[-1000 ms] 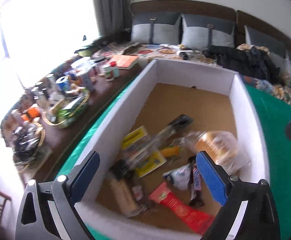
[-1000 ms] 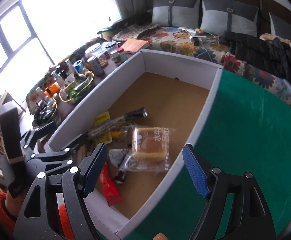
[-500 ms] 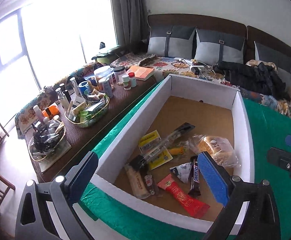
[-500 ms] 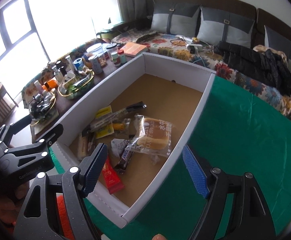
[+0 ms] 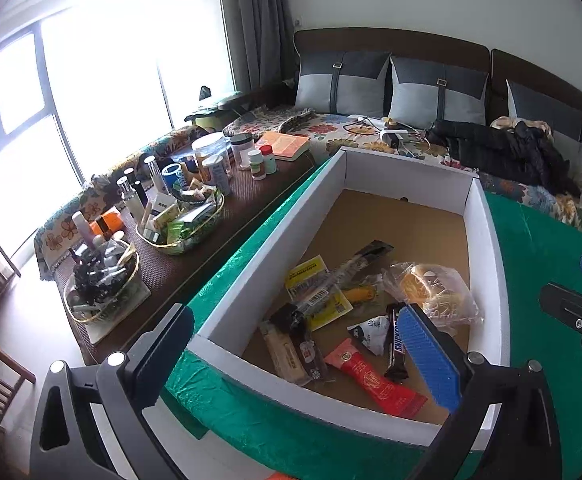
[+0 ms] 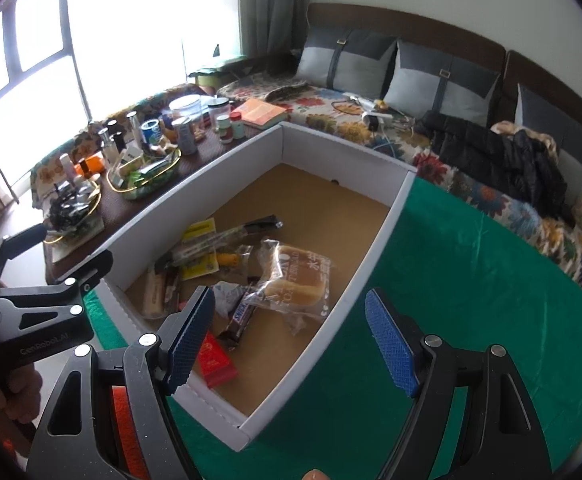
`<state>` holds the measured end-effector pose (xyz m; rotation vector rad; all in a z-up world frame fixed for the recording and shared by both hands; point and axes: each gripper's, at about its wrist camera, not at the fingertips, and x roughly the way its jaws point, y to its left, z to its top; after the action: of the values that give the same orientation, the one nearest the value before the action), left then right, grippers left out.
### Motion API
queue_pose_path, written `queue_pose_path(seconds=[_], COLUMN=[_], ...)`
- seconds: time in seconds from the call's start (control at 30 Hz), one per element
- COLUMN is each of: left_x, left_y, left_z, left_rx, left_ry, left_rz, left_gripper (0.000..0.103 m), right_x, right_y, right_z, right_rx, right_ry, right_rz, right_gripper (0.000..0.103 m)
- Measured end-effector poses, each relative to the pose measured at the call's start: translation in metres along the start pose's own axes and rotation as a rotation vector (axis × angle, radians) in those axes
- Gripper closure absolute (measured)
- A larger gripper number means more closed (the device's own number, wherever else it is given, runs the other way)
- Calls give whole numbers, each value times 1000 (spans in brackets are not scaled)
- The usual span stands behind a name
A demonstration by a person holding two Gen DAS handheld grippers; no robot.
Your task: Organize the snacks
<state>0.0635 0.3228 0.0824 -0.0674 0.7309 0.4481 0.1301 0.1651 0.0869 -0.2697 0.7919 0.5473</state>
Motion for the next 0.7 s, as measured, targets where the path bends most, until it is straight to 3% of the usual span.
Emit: queue_pose_path(seconds=[0.2, 0.33, 0.5, 0.7], left_x=[-11, -11, -11, -11], left_y=[-7, -7, 0, 2], left_z=[1, 3, 7, 9], left_rx=[43, 53, 14, 2], left_ry=[-33, 1, 36, 54], left_rz=[33, 41, -15, -52], left_gripper=[0, 0, 0, 0], right_x=[-2, -8, -10, -7], right_y=[1, 13, 11, 11], right_z=[-2, -5, 2, 7], right_rx=[-16, -109, -49, -38], right_ry=[-29, -82, -53, -26], right_rz=[0, -24, 17, -13], right_gripper=[22, 22, 22, 22])
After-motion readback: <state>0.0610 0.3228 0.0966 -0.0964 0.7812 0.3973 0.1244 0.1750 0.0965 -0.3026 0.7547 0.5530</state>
